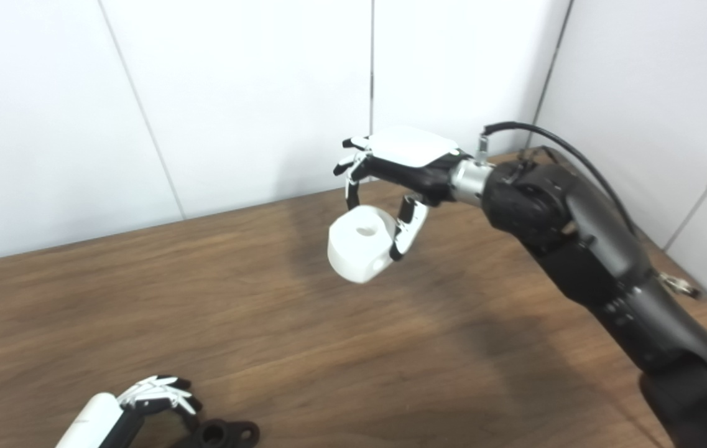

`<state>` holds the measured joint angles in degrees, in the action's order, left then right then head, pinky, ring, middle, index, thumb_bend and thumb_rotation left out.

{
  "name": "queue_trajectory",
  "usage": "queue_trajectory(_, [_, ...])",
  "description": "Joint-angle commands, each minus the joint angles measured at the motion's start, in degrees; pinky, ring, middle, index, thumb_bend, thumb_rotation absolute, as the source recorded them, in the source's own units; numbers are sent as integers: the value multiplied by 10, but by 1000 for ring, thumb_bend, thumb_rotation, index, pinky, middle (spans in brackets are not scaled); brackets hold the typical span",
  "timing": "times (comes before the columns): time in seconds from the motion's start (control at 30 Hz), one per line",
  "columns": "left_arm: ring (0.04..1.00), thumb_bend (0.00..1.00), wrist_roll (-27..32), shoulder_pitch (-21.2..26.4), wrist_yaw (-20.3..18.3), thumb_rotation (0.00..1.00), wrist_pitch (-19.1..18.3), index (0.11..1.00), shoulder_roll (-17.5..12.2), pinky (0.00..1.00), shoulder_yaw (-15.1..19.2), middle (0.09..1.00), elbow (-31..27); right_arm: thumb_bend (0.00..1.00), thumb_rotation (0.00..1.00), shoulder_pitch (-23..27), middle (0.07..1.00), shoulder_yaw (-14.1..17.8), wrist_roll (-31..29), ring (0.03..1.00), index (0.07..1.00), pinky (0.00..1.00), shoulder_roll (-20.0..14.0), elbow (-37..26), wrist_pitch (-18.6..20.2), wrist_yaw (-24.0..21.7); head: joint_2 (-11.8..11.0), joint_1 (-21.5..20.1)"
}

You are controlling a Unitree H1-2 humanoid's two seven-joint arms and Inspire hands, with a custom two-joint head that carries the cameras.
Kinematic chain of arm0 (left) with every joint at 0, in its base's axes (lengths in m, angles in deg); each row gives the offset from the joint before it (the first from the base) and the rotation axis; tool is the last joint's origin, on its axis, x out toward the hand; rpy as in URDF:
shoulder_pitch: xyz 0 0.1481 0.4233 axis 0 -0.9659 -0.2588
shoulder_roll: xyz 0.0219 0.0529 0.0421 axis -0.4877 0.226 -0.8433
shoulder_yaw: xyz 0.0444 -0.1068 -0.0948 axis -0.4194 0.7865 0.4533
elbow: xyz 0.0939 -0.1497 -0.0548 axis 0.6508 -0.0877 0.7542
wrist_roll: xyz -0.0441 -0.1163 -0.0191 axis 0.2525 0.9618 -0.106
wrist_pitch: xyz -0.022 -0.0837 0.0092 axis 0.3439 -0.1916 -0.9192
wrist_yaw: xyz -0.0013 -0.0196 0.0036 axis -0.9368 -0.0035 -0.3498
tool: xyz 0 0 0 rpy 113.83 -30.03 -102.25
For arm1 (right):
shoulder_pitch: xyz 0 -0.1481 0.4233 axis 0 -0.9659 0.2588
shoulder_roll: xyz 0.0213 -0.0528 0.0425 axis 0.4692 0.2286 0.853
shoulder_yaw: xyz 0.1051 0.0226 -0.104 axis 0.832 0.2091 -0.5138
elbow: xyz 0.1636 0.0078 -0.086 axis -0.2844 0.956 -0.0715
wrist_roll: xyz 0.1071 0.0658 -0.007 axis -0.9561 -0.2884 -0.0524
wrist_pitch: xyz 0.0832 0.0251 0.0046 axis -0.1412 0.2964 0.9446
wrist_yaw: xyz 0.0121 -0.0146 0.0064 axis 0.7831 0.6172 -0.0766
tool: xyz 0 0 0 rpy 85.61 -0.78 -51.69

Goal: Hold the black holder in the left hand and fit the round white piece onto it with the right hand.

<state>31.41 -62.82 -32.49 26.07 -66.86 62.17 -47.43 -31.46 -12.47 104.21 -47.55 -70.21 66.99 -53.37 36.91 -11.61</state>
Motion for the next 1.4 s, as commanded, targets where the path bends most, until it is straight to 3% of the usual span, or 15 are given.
queue_trajectory(0.0, [807, 520, -13, 2, -6, 43, -8, 482, 0, 855, -6, 663, 9, 524, 143, 22, 879, 12, -9, 1000, 484, 1000, -8, -32, 2, -2, 2, 4])
queue_trajectory(0.17, [816, 520, -18, 4, -2, 43, -7, 482, 3, 862, -8, 665, 12, 524, 144, 11, 873, 18, -29, 1000, 483, 1000, 6, -70, -9, -2, 7, 17])
queue_trajectory(0.5, [817, 521, -40, 7, 7, 45, -20, 482, 16, 878, -8, 669, 14, 523, 140, 14, 868, 15, -69, 1000, 482, 1000, 33, -146, 17, -26, 23, 48])
queue_trajectory(0.97, [824, 522, -75, -2, 26, 46, -56, 483, 40, 892, -1, 666, -12, 521, 137, -28, 853, 28, -14, 1000, 483, 1000, 95, -233, 109, -23, 42, 65])
queue_trajectory(1.37, [830, 522, -87, -7, 28, 47, -85, 483, 52, 911, 0, 674, -30, 523, 134, -63, 844, 36, 30, 1000, 483, 1000, 127, -268, 141, -20, 67, 84])
